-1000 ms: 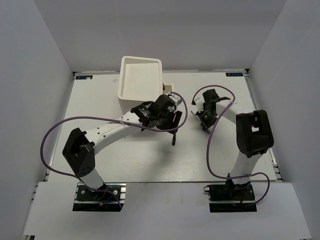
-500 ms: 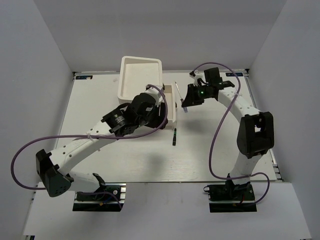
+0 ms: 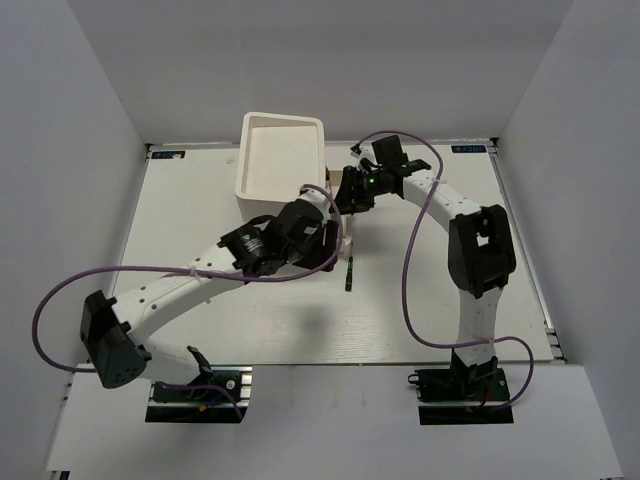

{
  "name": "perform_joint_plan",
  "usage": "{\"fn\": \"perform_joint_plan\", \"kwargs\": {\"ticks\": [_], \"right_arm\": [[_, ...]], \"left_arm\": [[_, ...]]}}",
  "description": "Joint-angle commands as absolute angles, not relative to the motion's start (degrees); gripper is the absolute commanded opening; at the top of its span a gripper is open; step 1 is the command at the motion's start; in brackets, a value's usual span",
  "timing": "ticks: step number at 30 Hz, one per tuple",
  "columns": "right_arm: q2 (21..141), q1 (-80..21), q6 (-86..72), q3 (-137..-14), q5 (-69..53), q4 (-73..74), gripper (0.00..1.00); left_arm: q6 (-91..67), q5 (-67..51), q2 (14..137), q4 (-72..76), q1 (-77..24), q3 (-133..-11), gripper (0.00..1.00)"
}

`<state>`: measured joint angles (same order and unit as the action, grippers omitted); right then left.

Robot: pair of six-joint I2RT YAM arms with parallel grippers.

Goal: Sort the tools into containers

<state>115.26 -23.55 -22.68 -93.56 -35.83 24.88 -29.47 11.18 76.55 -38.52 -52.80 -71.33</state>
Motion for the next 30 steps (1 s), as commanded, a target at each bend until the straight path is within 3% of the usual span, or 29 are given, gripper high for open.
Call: {"fn": "perform_joint_plan", "kwargs": {"ticks": [1, 8, 10, 12, 15, 21, 30], "right_arm": [[114.87, -23.29, -23.56, -95.28, -35.16, 23.11, 0.44], [109.08, -20.31, -17.68, -94.83, -33.94, 28.03, 0.46], [105.23, -18.12, -12.78, -93.00, -32.09, 30.04, 0.28], [100.84, -16.10, -11.08, -88.28, -23.67, 30.76, 0.00], [97.40, -11.36, -10.20, -81.15, -15.12, 30.32, 0.00], [92.38, -4.14, -9.93, -72.69, -17.40, 30.50, 0.00], [88.42, 1.30, -11.07, -67.94, -21.80, 29.71, 0.00]], "left_arm": [[-30.06, 10.28, 82.33, -37.97, -54.92, -73.82, 0.72], [-31.81, 13.27, 91.49, -39.11, -57.48, -77.78, 0.70], [-32.43, 15.10, 94.12, -38.50, -58.10, -78.49, 0.65], [-32.95, 16.42, 96.14, -38.50, -58.62, -79.27, 0.60], [-33.66, 19.15, 101.23, -37.97, -58.62, -81.47, 0.56], [-34.80, 21.44, 111.69, -42.00, -59.15, -89.72, 0.54], [-38.50, 22.59, 116.89, -44.30, -59.15, -89.91, 0.51]]}}
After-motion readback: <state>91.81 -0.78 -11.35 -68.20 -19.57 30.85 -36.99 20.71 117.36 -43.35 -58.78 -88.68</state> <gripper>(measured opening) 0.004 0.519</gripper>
